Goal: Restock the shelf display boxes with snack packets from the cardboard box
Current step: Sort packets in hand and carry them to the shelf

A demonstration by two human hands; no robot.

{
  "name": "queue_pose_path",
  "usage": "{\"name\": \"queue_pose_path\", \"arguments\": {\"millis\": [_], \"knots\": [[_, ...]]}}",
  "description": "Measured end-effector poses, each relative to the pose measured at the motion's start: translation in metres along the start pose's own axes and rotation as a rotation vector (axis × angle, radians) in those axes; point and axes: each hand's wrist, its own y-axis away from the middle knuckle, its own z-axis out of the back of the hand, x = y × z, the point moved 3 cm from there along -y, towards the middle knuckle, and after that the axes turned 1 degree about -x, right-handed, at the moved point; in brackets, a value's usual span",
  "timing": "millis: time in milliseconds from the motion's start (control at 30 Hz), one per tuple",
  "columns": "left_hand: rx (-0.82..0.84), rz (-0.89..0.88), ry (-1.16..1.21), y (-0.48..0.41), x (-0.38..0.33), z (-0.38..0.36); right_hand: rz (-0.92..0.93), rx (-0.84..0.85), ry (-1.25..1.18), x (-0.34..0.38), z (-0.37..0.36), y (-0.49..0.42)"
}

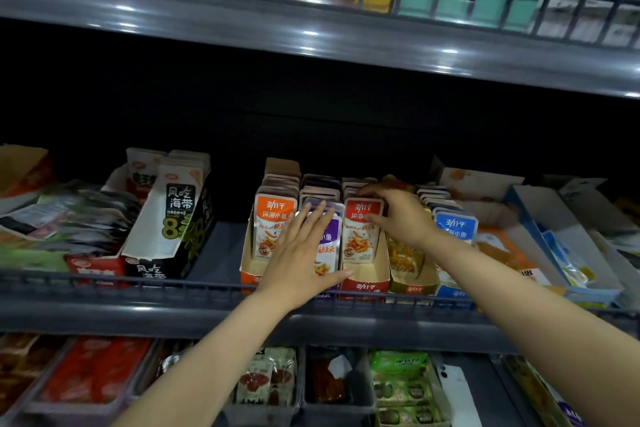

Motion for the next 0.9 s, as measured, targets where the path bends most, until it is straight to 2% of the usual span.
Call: {"name": "queue_pose_path", "arguments": {"millis": [200,467,600,700,900], "knots": [[-0.019,-0.001,-0.011,0.014,-0.009,0.017,-0.005,-0.011,-0.033,0.009,0.023,0.026],[-0.037,-0.063,-0.015,0.075,-0.028,0.029,0.058,0.114,-0.056,0.034,0.029,0.121],[0.054,-0.029,0.030,0.122,-0.028,0.012,0.015,0.231,-0.121,0.032,0.004,0.174],[0.195,0.011,-0.003,0.159,-0.015,-0.011,-0.017,0.301,-0.101,0.023,-0.025,0.211],[0.418,0.194,0.030,0.227,0.016,-0.057,-0.160,0.469,-0.094,-0.001,-0.108,0.282]]}}
